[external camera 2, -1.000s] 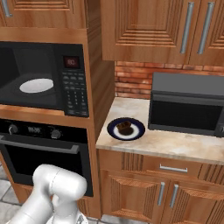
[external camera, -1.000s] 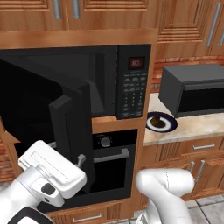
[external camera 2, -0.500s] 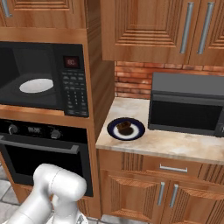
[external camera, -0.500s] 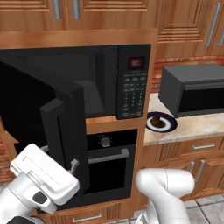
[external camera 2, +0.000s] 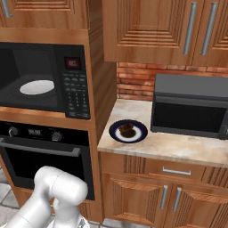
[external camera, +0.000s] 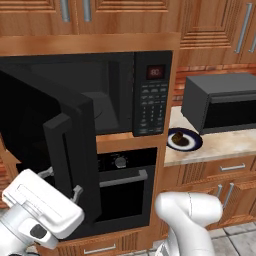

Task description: Pick the sweet potato from the counter and place it in the microwave. Then turn on the microwave.

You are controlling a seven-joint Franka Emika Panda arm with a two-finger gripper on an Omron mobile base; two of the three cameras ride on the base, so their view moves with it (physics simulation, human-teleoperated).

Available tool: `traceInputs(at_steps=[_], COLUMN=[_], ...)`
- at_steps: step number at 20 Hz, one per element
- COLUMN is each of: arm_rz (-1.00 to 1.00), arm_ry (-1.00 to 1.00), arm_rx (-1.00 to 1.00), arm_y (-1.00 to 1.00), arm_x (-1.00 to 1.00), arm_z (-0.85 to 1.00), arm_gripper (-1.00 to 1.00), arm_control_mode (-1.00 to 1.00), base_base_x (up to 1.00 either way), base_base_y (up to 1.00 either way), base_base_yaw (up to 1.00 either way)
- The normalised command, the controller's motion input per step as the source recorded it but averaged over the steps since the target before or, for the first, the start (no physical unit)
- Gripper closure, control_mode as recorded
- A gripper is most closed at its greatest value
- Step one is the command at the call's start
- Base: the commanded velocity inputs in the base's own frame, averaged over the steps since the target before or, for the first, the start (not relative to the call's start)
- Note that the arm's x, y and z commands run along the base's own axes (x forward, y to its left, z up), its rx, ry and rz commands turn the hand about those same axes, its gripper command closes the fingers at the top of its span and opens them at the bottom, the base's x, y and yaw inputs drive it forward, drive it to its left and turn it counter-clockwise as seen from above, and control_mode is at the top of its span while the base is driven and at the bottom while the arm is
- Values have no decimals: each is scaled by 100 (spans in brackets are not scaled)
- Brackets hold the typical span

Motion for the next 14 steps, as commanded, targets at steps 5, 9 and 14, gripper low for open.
traceInputs(at_steps=[5,9,14], arm_rz=[6,5,1], arm_ry=[0,0,-1], arm_rx=[0,0,0], arm_y=[16,12,1], arm_x=[0,-5,-32], arm_z=[-10,-6,0], arm_gripper=[-100,-100,-100], arm_control_mode=[-100,-100,-100], base_base_x=[0,0,0], base_base_y=[0,0,0], base_base_yaw=[0,0,0])
